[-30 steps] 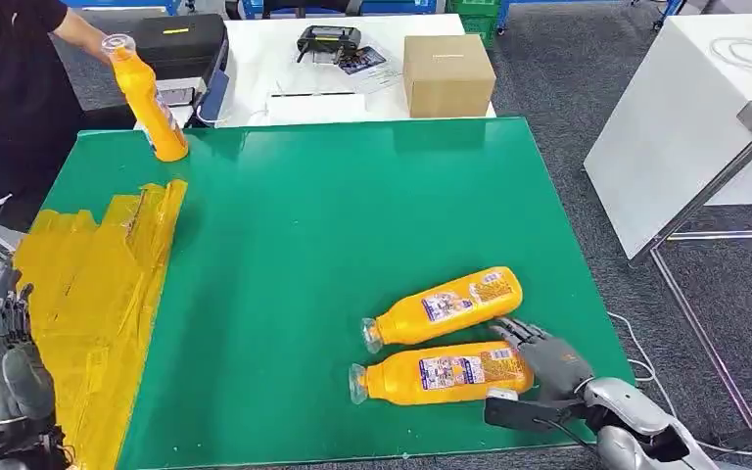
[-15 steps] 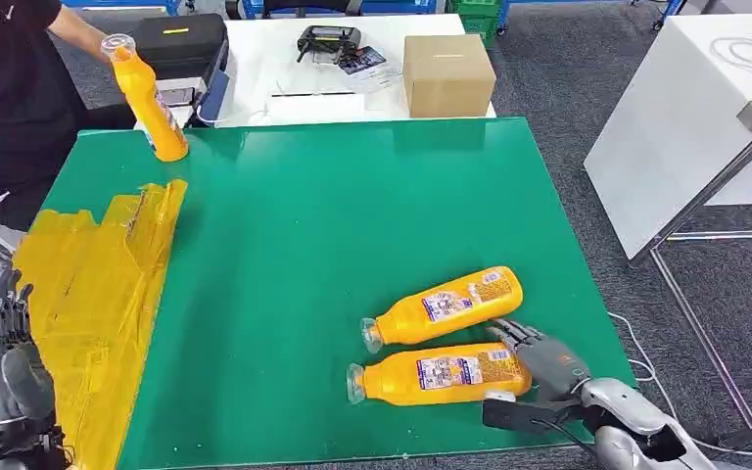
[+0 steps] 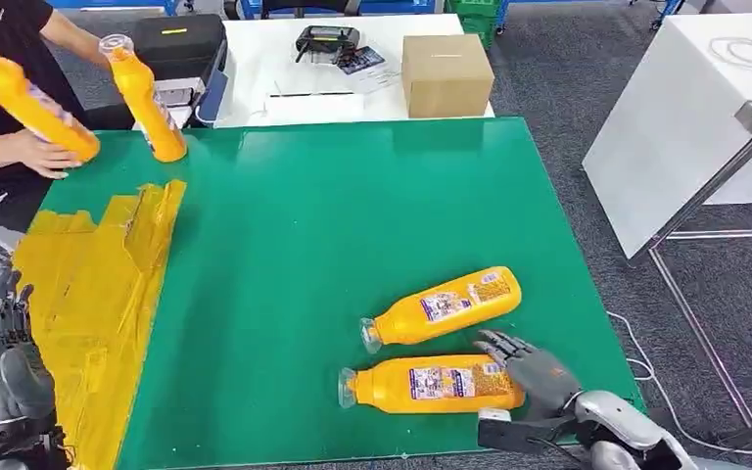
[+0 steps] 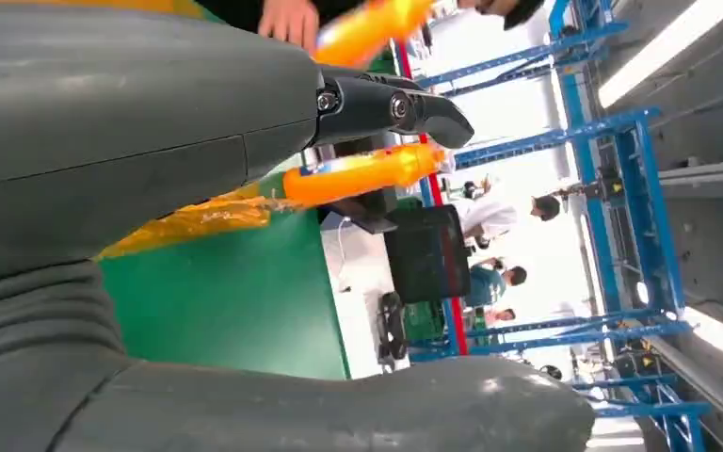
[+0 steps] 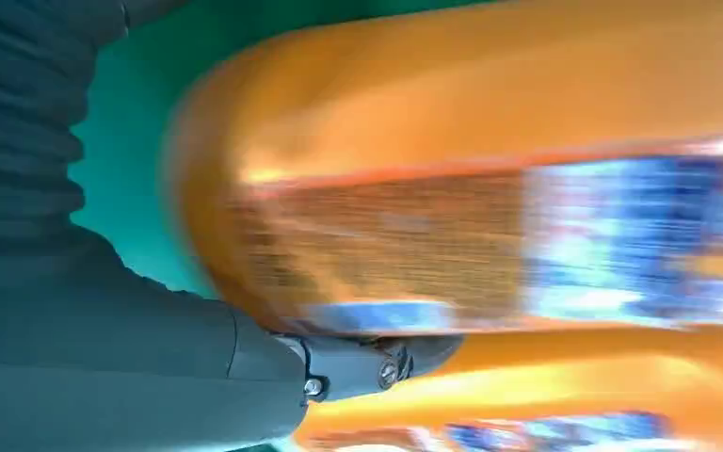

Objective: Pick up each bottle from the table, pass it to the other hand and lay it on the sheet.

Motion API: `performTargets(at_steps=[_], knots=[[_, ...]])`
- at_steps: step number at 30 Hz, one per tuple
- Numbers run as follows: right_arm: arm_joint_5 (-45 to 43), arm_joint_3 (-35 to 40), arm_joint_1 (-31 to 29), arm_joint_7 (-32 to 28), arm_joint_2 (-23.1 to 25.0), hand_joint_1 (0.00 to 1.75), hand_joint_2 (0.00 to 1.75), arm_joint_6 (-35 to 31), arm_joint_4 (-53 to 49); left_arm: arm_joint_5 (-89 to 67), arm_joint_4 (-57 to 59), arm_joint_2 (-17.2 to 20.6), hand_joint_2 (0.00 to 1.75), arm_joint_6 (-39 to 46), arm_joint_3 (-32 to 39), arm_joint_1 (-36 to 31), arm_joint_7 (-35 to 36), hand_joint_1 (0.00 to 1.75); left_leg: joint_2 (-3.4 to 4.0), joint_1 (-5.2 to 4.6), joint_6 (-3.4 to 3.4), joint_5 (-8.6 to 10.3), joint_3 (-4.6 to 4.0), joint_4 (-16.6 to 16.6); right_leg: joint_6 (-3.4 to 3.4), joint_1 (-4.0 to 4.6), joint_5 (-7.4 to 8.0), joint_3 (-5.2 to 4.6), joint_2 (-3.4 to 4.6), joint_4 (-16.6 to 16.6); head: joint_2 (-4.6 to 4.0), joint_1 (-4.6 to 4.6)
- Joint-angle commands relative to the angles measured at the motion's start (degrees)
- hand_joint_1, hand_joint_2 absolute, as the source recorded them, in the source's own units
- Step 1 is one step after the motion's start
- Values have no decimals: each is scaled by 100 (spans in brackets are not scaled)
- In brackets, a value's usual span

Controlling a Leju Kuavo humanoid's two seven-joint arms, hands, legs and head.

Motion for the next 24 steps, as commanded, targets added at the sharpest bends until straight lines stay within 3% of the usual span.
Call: performTargets(at_steps=[1,15,19,23,24], knots=[[-76,523,-473,14,375,0,0,-59,215,64,280,63,0,-10,-81,-95,53,0,7,5,-1,0,9,-4,-7,6,3,9,3,-7,0,4],[-63,423,-360,-11,330,0,0,-276,-162,79,200,27,0,-5,-25,4,53,0,6,1,-1,-2,7,-3,-8,2,0,11,4,-4,0,4],[65,-62,-170,-4,702,0,0,-688,-593,114,17,-67,0,-51,129,169,26,0,10,2,-1,-5,10,-1,-10,4,-2,13,6,-3,0,4],[126,-6,-275,-39,802,0,0,-605,-555,114,38,-86,0,-97,166,135,22,0,20,5,-2,-9,14,-2,-11,7,-2,15,15,-6,0,2],[119,29,-289,-90,792,0,175,-559,-521,106,63,-80,0,-106,169,107,14,0,14,3,-1,-5,10,-3,-8,4,-1,11,10,-5,0,4]])
